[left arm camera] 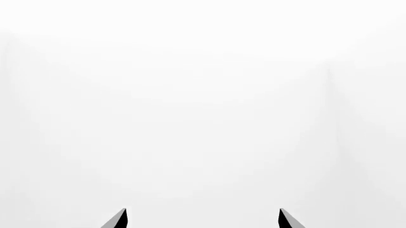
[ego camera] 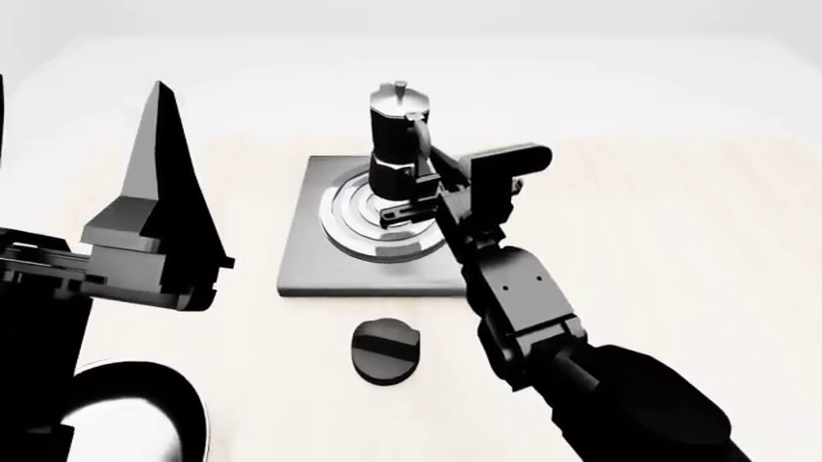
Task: Turn on the stove and put the moka pot on it.
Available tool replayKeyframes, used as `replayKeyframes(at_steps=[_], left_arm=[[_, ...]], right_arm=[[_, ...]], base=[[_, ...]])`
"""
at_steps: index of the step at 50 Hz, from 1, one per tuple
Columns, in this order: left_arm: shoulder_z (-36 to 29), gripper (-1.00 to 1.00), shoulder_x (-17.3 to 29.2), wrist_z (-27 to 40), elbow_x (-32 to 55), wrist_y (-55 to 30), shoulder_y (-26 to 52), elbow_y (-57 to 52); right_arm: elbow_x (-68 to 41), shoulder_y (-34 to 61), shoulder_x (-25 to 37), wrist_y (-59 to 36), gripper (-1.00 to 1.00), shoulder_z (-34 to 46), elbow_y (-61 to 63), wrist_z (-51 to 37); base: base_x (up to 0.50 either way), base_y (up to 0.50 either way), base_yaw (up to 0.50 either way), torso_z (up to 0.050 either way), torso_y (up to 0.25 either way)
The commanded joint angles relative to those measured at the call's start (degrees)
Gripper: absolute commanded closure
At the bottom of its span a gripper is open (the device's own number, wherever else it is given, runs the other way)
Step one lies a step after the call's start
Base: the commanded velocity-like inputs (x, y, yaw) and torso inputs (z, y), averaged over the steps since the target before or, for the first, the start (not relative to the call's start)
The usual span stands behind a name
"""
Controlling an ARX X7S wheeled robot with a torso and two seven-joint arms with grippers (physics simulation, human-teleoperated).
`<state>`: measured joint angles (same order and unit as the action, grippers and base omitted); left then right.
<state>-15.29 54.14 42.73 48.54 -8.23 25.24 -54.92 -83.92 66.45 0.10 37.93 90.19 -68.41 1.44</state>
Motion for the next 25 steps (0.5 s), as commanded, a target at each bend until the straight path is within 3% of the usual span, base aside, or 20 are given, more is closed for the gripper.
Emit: replayKeyframes(at_steps=[1, 25], left_arm=[[-0.1, -1.0, 0.1, -0.2, -0.2, 0.6, -0.6, 0.1], [-0.9, -1.0, -0.3, -0.3, -0.2, 1.1, -0.4, 0.6]], right_arm=[[2.8, 1.1, -0.1, 1.6, 1.0, -2.0, 0.5, -0.6], [3.3, 1.2, -0.1, 3.7, 1.0, -1.9, 1.0, -0.2]], base=[[0.0, 0.0, 0.0, 0.004, -0.133], [0.0, 0.0, 0.0, 0.003, -0.132]])
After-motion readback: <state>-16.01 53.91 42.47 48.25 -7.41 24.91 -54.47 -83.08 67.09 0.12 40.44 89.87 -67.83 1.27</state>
